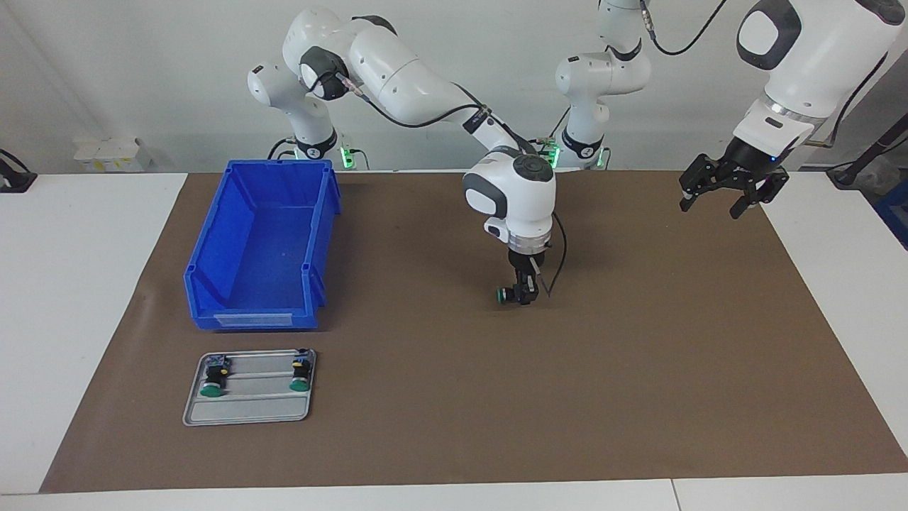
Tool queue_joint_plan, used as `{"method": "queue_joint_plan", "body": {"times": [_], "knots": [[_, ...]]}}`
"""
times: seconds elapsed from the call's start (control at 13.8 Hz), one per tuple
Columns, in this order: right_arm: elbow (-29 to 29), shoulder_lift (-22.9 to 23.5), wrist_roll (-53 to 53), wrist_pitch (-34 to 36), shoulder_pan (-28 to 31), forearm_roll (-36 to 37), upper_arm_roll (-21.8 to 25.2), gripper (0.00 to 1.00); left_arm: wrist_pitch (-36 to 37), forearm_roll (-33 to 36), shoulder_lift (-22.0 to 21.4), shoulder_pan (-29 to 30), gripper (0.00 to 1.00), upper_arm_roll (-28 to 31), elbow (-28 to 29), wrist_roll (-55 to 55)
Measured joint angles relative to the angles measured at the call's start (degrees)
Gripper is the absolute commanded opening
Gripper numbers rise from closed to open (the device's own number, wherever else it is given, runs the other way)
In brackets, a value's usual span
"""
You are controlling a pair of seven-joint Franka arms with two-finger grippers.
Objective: Place and press button with both arms
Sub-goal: 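Carry the green button to mid-table and release it with the right gripper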
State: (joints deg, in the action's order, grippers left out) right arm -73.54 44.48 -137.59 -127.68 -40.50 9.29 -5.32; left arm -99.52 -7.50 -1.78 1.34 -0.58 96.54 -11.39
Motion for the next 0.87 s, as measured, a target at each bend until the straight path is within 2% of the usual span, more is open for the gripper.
{"method": "queue_joint_plan", "body": {"times": [0.07,0.29,0.51,0.65,0.87], "knots": [[0.0,0.0,-0.1,-0.1,0.2,-0.2,0.0,0.86,0.0,0.0,0.0,0.0,1.00,0.0,0.0,0.0],[0.1,-0.2,-0.2,-0.3,1.5,-0.3,0.0,0.95,0.0,0.0,0.0,-0.2,1.00,-0.4,0.0,0.0],[0.1,-1.9,2.8,-0.1,3.3,-0.3,0.0,0.99,0.5,0.0,0.0,-0.3,1.00,-0.5,0.0,0.0],[-1.6,-4.8,10.1,0.6,4.8,-0.3,0.0,1.00,0.5,-0.1,0.0,-0.4,1.00,-0.9,0.1,-0.2],[-9.0,-12.8,24.5,1.2,8.5,-3.9,0.0,1.00,-1.5,-0.2,0.0,-3.6,1.00,-1.3,0.3,-0.6]]}}
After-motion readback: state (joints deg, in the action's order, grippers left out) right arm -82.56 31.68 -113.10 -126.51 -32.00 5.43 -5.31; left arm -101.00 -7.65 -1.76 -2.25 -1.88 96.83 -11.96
